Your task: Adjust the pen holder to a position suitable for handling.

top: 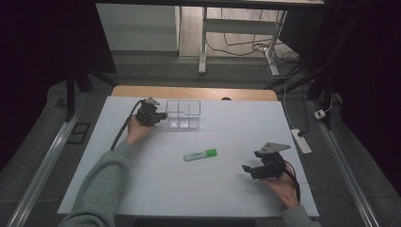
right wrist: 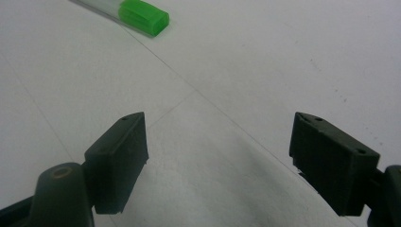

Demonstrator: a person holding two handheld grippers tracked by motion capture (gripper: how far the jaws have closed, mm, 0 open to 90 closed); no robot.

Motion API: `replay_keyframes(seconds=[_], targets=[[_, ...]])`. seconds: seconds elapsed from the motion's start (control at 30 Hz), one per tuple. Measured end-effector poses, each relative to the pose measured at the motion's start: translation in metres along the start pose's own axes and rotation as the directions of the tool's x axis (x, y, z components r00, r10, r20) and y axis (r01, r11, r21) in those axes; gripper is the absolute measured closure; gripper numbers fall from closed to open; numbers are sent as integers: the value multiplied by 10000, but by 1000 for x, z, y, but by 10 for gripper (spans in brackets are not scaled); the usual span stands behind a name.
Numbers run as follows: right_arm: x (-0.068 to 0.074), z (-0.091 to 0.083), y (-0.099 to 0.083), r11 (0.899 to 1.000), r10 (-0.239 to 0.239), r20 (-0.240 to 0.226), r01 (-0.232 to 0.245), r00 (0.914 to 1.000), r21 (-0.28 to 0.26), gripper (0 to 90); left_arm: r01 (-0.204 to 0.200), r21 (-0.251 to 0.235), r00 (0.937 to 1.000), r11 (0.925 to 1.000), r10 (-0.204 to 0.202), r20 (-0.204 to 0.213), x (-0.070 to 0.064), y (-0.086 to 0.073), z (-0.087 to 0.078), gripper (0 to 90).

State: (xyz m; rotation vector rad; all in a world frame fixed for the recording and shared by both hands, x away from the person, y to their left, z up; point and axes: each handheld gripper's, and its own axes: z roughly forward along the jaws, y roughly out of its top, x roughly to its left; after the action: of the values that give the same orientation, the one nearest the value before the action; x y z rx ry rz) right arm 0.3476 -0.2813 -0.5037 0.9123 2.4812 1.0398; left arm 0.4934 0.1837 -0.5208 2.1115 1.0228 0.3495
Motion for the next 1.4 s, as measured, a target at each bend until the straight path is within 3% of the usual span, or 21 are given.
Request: replay_keyframes(seconds=[1.07,1.4], targets=[[1,0,0,10000,-69,94,70,9999,-44,202,-498,65,9976,9987,494,475,-25,18,26,888],[0,0,-1,10000,-37,75,37,10000,-23,201,-547,76,9969,9985,542,575,-24,18,27,884]])
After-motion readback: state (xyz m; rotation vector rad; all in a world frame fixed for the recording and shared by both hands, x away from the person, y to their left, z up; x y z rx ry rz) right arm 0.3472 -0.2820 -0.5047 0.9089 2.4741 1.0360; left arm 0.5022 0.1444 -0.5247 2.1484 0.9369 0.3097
